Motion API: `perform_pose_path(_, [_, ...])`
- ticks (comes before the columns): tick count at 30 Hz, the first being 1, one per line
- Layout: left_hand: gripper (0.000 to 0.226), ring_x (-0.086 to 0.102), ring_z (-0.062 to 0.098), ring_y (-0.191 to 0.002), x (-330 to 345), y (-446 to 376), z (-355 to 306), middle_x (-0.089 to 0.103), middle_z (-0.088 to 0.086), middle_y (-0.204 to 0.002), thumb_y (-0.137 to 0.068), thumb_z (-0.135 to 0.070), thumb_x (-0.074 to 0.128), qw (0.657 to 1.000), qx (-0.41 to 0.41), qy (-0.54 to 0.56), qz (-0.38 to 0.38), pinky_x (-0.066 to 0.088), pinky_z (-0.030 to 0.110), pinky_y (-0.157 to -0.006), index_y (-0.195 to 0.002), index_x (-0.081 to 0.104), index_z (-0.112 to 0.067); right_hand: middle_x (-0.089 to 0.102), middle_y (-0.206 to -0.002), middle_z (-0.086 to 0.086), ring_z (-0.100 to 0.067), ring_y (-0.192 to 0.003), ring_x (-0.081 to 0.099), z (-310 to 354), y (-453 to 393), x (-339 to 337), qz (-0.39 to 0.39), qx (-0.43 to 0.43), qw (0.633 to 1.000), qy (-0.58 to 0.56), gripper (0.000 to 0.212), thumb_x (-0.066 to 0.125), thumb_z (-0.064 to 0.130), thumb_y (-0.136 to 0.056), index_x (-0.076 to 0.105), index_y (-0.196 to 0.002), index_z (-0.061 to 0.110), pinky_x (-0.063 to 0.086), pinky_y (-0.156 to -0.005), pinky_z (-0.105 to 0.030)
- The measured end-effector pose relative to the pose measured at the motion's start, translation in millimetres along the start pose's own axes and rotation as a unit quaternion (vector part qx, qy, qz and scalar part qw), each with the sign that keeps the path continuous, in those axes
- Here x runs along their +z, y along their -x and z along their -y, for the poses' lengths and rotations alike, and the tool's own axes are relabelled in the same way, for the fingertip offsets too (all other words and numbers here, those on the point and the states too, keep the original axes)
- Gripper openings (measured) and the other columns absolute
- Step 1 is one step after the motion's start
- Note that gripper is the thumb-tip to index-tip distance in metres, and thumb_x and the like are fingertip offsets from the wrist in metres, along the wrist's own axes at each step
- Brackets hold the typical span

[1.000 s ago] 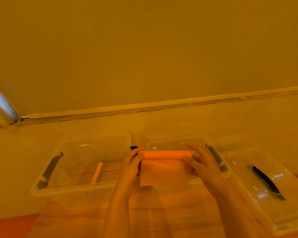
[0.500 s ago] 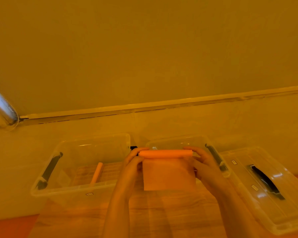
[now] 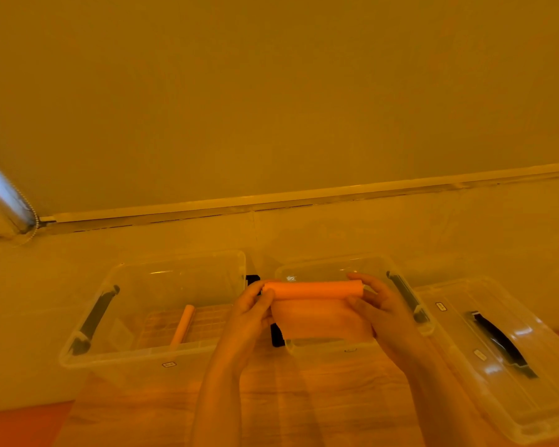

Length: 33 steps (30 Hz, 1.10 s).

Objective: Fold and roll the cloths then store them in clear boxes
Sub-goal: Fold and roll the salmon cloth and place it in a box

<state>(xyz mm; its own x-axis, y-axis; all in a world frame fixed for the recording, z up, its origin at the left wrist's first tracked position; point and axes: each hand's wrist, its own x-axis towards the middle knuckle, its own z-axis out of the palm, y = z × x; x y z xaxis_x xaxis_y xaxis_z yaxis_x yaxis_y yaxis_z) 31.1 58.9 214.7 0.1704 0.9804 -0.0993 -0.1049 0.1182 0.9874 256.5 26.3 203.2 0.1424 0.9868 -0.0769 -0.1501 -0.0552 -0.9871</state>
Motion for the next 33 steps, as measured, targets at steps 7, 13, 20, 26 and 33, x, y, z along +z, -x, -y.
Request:
perform_pose_path(7, [0.025, 0.062, 0.023, -0.104, -3.2, -1.4, -0.8, 0.063, 0.001, -0.117, -0.085, -0.037, 0.055, 1.000, 0.002, -0.012, 0.023, 0.052, 0.038, -0.079, -0.107, 0.066, -0.040, 0.068, -0.104, 0.000, -0.018, -0.092, 0.060, 3.0, 1.2, 0.8, -0.001, -0.001, 1.000, 0.001, 0.028, 0.058, 0.001, -0.086, 0.063, -0.102, 0.023, 0.046, -0.072, -0.035])
perform_pose_path(13, [0.025, 0.060, 0.024, -0.106, -3.2, -3.8, -0.2, 0.062, -0.003, -0.116, -0.086, -0.047, 0.051, 0.999, 0.007, -0.040, -0.014, 0.052, 0.051, -0.089, -0.101, 0.068, -0.035, 0.068, -0.097, 0.006, -0.013, -0.084, 0.061, 6.7, -0.4, 6.6, -0.005, -0.013, 0.997, 0.069, 0.012, 0.063, 0.022, -0.085, 0.066, -0.097, 0.019, 0.047, -0.064, -0.026])
perform_pose_path(20, [0.019, 0.055, 0.012, -0.110, -4.8, -7.0, 0.2, 0.058, -0.012, -0.121, -0.091, -0.041, 0.054, 0.997, -0.007, -0.061, -0.039, 0.050, 0.043, -0.093, -0.106, 0.065, -0.043, 0.064, -0.113, 0.002, -0.019, -0.101, 0.062, 4.4, -6.9, 8.7, -0.030, 0.005, 0.998, 0.053, 0.035, 0.067, 0.016, -0.083, 0.060, -0.115, 0.026, 0.055, -0.080, -0.040])
perform_pose_path(26, [0.019, 0.059, 0.008, -0.104, -4.5, -4.5, -4.2, 0.062, -0.011, -0.113, -0.094, -0.038, 0.048, 0.997, 0.008, -0.074, -0.012, 0.053, 0.036, -0.089, -0.104, 0.063, -0.041, 0.068, -0.105, -0.003, -0.022, -0.092, 0.064, 10.4, -4.0, 10.0, -0.027, 0.017, 0.999, -0.006, 0.030, 0.062, 0.012, -0.085, 0.062, -0.114, 0.020, 0.053, -0.073, -0.038])
perform_pose_path(33, [0.023, 0.062, 0.019, -0.101, -4.7, -0.6, -9.9, 0.063, -0.004, -0.113, -0.092, -0.042, 0.046, 0.998, 0.019, -0.053, 0.012, 0.052, 0.035, -0.077, -0.108, 0.063, -0.043, 0.066, -0.107, -0.013, -0.023, -0.093, 0.065, 9.7, -5.2, 8.8, -0.008, 0.037, 0.996, -0.085, 0.040, 0.068, 0.012, -0.071, 0.064, -0.111, 0.021, 0.055, -0.068, -0.030])
